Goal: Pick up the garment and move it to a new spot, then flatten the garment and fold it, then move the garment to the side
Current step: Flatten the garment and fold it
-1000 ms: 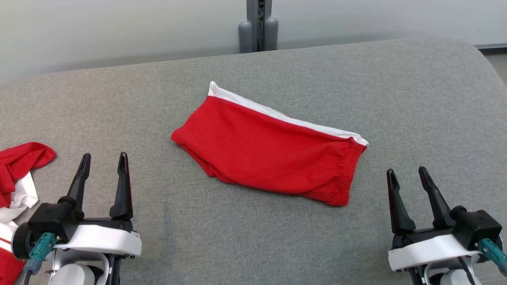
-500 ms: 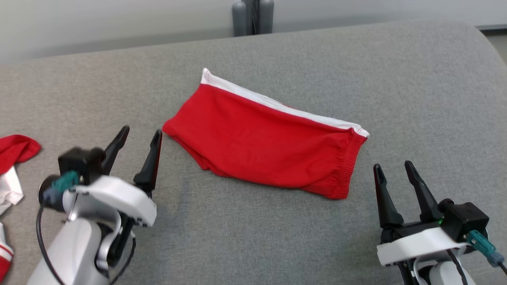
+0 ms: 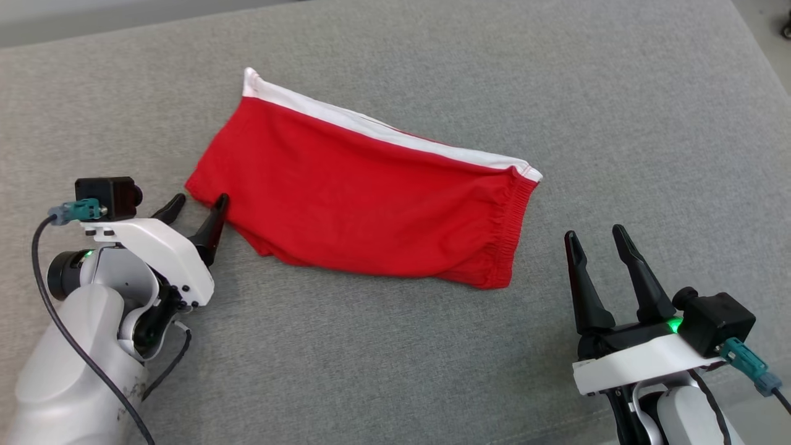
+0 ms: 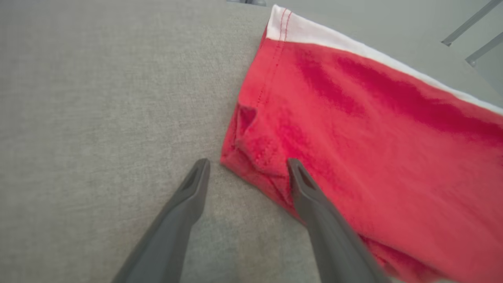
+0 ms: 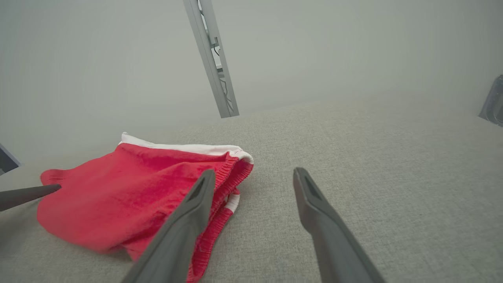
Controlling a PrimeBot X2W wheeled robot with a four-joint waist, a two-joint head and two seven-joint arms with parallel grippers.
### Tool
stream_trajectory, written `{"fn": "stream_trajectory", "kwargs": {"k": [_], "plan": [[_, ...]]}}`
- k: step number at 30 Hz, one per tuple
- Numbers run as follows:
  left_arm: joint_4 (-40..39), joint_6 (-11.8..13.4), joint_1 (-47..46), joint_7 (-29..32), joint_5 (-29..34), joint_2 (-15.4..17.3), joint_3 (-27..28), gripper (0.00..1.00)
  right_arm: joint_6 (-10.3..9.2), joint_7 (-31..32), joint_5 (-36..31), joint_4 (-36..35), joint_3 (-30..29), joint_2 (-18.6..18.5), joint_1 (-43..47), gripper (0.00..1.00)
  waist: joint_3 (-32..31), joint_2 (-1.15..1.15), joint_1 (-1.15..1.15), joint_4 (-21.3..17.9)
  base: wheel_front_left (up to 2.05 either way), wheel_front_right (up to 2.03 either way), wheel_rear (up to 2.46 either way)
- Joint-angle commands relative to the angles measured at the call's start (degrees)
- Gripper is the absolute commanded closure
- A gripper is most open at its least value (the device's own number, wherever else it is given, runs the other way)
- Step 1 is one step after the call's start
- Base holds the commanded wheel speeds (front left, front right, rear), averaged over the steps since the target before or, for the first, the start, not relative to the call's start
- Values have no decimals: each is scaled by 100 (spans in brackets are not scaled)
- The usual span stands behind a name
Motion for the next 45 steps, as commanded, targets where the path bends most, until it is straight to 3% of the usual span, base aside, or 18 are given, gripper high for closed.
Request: {"fn": "stream_trajectory", "kwargs": {"k": [1, 8, 9, 10, 11, 12, 20, 27, 32, 39, 45], "plan": [[62, -28, -98, 21, -44, 27, 27, 0, 4, -21, 39, -19, 4, -21, -53, 0, 92, 0, 0, -90, 0, 0, 0], [773, -126, -301, 178, -529, -127, 102, 0, 4, -21, 103, -74, 35, -23, -130, 0, 208, 0, 0, -191, 0, 0, 0], [848, -128, -333, 160, -528, -117, 98, 18, 4, -21, 115, -81, 36, -25, -136, 0, 214, 0, 0, -201, 0, 0, 0], [929, -137, -343, 180, -592, -131, 91, 50, 4, -21, 124, -85, 40, -24, -135, 0, 217, 0, 0, -211, 0, 0, 0], [982, -149, -345, 188, -714, -180, 124, 93, 4, -21, 138, -91, 44, -24, -129, 0, 215, 0, 0, -218, 0, 0, 0], [1022, -161, -357, 176, -715, -185, 107, 100, 4, -21, 149, -99, 40, -24, -125, 0, 214, 0, 0, -222, 0, 0, 0], [997, -191, -142, -295, -1003, -286, 93, 100, 4, -21, 138, -116, -113, -24, 16, 0, 69, 0, 0, -126, 0, 0, 0], [394, -163, 736, -1037, -1061, -481, 90, 100, 4, -21, 6, -148, -352, -24, 314, 0, -257, 0, 0, 205, 0, 0, 0], [-432, 115, 1408, -1341, -917, -528, 41, 100, 4, -21, -118, -153, -496, -23, 531, 0, -520, 0, 0, 480, 0, 0, 0], [-1549, 589, 2319, -1276, -837, -551, -75, 100, 4, -21, -297, -119, -627, -24, 806, 0, -804, 0, 0, 828, 0, 0, 0], [-1868, 727, 2578, -1105, -887, -564, -165, 100, 4, 0, -328, -68, -610, -41, 892, 0, -949, 0, 0, 944, 0, 0, 0]]}}
